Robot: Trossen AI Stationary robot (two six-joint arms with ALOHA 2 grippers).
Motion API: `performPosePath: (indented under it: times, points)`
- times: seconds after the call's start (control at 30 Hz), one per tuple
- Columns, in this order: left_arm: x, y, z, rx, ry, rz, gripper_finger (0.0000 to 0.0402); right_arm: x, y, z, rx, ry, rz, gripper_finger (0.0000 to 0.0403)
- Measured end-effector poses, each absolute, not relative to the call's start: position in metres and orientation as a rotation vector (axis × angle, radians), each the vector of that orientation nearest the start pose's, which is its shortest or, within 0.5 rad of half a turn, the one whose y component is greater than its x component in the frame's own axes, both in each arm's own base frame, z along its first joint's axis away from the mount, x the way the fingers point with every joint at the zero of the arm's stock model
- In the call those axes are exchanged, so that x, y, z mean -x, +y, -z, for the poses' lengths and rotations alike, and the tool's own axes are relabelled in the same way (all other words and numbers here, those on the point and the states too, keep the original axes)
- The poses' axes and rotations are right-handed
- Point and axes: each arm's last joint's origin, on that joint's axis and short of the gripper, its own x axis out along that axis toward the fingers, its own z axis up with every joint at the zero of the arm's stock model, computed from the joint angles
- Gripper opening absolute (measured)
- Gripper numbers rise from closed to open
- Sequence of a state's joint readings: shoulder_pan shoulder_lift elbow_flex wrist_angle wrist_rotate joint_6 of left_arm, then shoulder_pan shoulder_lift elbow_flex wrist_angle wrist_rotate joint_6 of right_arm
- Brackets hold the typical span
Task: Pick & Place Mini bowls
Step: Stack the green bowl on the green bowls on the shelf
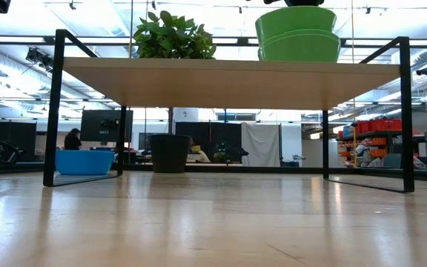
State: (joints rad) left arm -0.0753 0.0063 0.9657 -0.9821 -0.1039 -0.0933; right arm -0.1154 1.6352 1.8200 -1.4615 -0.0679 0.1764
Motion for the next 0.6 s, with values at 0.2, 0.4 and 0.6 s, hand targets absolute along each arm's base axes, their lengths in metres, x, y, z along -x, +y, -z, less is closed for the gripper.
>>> performPosePath:
  times: [0.2,0.4,0.6]
  points:
    - [0.056,0.007,-0.338,0.091,0.022,-0.03,0.0023,-0.293,-0.032,-0.371,-0.259,1.294,0.147,0.0]
    - [0.056,0.007,-0.338,0.092,0.022,-0.03,0.0023,-0.295,-0.032,-0.362,-0.247,1.319,0.138,0.0]
    - [0.056,0.007,-0.338,0.091,0.021,-0.029,0.0023,-0.298,-0.032,-0.363,-0.237,1.286,0.128,0.0]
